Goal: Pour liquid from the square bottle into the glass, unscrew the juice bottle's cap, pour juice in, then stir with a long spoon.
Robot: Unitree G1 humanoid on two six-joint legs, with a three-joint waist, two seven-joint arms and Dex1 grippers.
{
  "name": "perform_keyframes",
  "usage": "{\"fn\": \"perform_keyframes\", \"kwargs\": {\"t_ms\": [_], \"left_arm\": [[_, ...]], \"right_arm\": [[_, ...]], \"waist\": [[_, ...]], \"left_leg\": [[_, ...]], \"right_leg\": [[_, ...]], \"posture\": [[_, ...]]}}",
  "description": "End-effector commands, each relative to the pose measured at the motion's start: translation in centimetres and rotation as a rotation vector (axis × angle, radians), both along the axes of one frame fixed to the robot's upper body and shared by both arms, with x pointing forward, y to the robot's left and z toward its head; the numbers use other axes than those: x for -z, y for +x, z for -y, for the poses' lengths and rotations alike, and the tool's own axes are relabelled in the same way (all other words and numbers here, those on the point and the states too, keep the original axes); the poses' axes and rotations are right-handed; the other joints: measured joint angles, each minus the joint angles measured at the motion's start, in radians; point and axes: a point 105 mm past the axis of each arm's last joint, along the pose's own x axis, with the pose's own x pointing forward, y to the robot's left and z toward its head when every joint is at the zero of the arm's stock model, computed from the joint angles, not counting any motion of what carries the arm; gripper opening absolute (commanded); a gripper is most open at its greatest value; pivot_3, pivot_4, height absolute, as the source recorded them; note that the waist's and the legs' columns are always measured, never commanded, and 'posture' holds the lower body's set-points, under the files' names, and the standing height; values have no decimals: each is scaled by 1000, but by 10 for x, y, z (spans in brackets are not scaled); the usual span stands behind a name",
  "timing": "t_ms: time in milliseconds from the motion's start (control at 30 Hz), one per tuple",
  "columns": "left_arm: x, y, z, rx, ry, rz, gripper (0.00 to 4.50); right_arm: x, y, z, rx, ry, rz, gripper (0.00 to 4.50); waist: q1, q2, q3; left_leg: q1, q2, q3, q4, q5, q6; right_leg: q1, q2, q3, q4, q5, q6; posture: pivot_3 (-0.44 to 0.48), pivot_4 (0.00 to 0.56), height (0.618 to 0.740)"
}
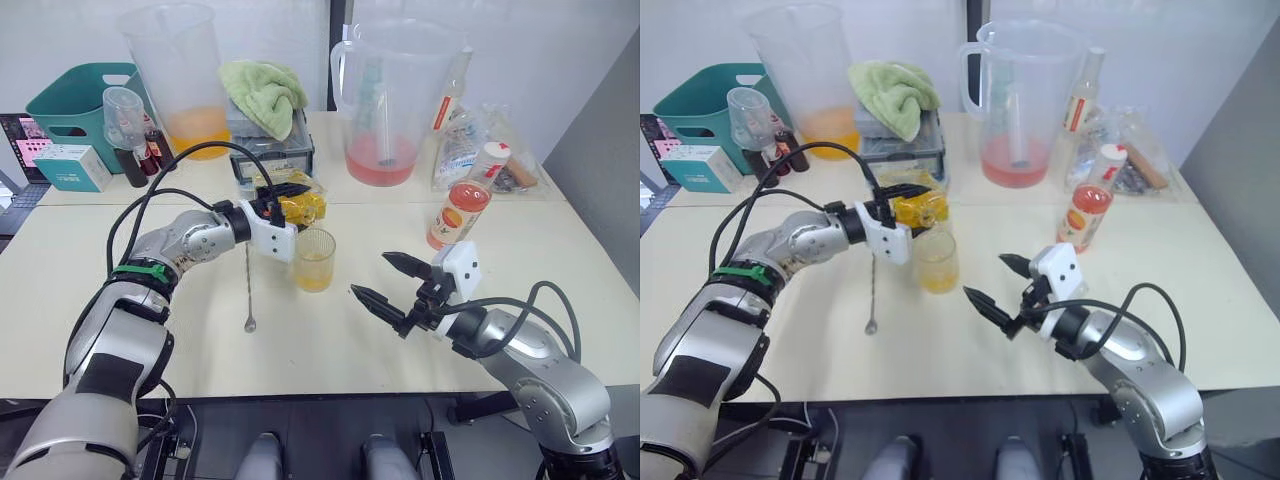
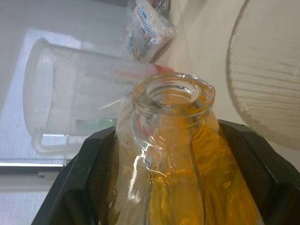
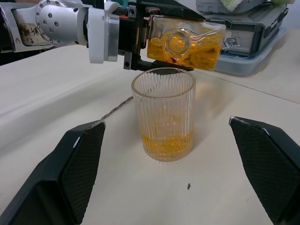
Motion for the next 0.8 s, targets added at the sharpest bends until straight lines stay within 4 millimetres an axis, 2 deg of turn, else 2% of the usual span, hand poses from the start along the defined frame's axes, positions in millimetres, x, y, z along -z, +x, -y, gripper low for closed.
{"fn": "perform_keyframes", "kwargs": {"t_ms": [33,333,500,567,700,800], "left_arm": [[-56,0,-21,-44,-229,67,2826],[-80,-3,-76,-189,-515,-102,2826],[-95,-1,-133,-398,-882,-282,2826],[-99,-3,-145,-450,-995,-325,2826],[-92,-7,-164,-541,-1198,-413,2826],[-82,-10,-171,-581,-1275,-447,2826]], "right_arm": [[-15,-3,0,-16,8,51,4500],[-19,3,-2,-58,-14,61,4500],[-23,11,-10,-116,-38,68,4500],[-24,13,-14,-141,-47,72,4500],[-25,16,-21,-179,-66,78,4500],[-26,19,-23,-193,-74,85,4500]], "waist": [[-2,0,0],[-9,0,0],[-16,0,0],[-24,0,0],[-25,0,0],[-25,-1,-1]], "left_leg": [[0,0,0,0,0,0],[0,0,-1,1,0,-1],[0,0,-2,2,0,-1],[0,0,-3,2,0,0],[0,-1,-5,2,0,0],[0,-1,-6,3,1,-1]], "right_leg": [[0,0,0,0,0,0],[0,0,0,8,0,0],[0,0,0,8,0,0],[0,0,0,9,0,0],[0,0,-1,11,0,0],[0,0,-1,11,0,0]], "posture": [[0,150,740],[0,150,740],[0,150,740],[0,150,740],[0,150,740],[0,150,740]]}}
